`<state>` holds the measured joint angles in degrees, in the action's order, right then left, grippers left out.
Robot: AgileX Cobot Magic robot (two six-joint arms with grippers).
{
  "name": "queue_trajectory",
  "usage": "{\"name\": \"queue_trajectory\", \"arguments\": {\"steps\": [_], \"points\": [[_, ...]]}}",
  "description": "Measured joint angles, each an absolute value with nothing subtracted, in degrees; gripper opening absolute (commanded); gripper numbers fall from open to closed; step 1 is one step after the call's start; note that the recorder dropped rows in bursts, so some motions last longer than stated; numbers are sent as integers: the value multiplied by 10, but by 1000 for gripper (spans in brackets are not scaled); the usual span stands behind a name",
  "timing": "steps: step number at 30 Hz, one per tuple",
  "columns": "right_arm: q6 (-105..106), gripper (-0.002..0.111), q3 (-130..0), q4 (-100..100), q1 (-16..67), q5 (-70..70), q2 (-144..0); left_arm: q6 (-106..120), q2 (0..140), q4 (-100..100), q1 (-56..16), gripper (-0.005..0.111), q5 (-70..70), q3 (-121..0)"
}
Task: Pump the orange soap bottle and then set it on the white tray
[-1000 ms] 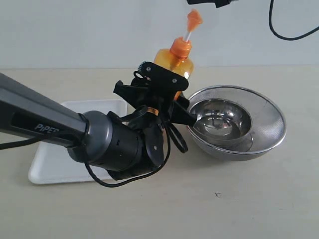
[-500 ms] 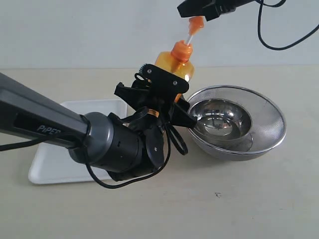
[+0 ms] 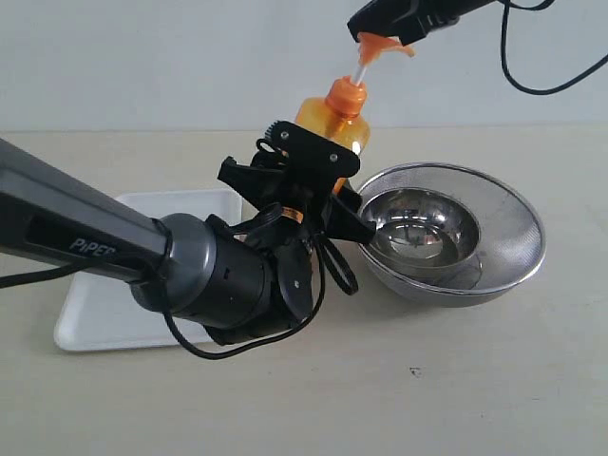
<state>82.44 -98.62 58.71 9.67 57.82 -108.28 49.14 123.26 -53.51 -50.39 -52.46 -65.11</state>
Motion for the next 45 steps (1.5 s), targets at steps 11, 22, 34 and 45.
{"name": "queue_trajectory", "arguments": {"steps": [11, 22, 34, 45], "points": [[812, 0, -986, 570, 97, 581, -1072, 491, 1233, -535, -504, 5, -526, -651], [789, 0, -986, 553, 97, 596, -1072, 491, 1233, -535, -504, 5, -526, -651], [766, 0, -986, 526, 97, 602, -1072, 491, 1233, -535, -504, 5, -526, -651], [758, 0, -986, 514, 97, 602, -1072, 491, 1233, -535, -504, 5, -526, -651]]}}
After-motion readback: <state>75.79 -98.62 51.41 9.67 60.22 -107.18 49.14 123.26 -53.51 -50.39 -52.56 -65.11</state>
